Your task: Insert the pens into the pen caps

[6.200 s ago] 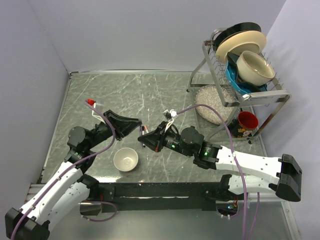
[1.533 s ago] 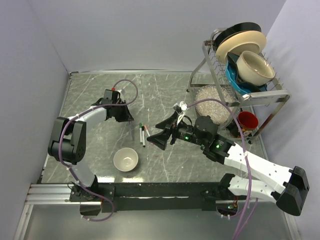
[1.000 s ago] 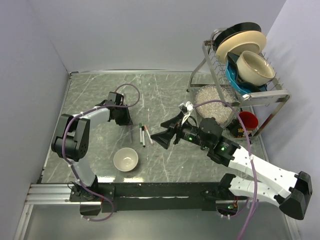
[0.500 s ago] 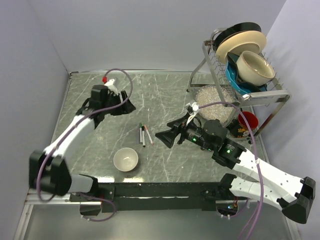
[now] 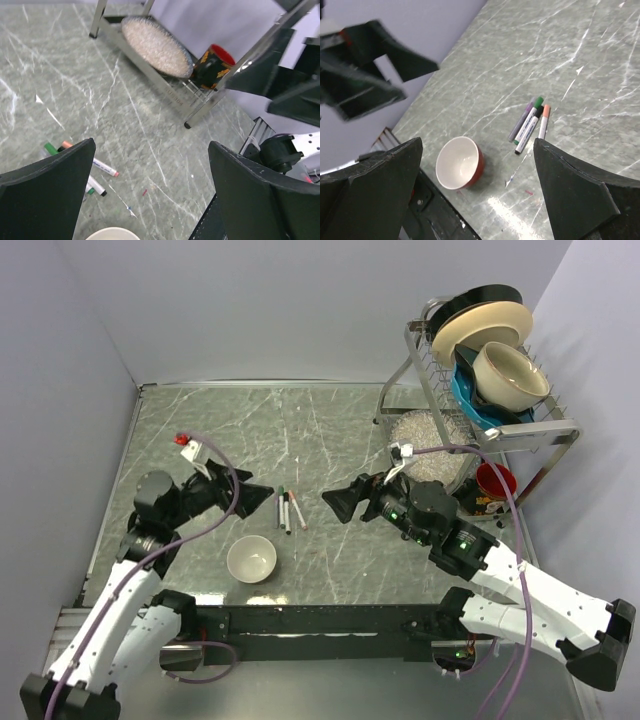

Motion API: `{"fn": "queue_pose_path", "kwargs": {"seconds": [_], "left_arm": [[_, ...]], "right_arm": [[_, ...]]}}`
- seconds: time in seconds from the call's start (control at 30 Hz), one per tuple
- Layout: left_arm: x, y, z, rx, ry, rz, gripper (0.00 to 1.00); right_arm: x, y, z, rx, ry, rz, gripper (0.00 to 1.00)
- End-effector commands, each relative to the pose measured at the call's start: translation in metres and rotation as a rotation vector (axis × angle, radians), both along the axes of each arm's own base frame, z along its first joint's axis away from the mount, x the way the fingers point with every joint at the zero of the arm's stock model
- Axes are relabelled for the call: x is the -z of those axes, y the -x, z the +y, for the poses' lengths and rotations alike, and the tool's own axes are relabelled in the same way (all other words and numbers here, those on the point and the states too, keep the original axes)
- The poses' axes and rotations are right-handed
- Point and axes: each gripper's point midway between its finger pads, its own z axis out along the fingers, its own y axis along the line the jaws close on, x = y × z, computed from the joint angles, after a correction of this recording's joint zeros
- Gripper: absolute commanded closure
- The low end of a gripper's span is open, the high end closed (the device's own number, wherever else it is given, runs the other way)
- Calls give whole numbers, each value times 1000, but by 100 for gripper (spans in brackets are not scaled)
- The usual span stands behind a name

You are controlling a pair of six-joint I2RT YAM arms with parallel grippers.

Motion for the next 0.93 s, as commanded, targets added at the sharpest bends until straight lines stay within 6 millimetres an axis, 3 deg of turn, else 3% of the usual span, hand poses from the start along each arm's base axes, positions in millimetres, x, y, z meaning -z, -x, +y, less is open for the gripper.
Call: {"fn": "queue_pose_path", "kwargs": {"seconds": [0.0,0.47,0.9], "left_arm": [[-14,12,3,4,18,-91,1],[-17,14,6,-16,12,-108,1],[-19,14,8,-28,22,-120,1]], "right_arm": [[-28,-6,-9,67,-93,-49,0],[-36,-9,-18,107,-96,-81,0],[-25,-8,-15,85,-80,-83,0]]}}
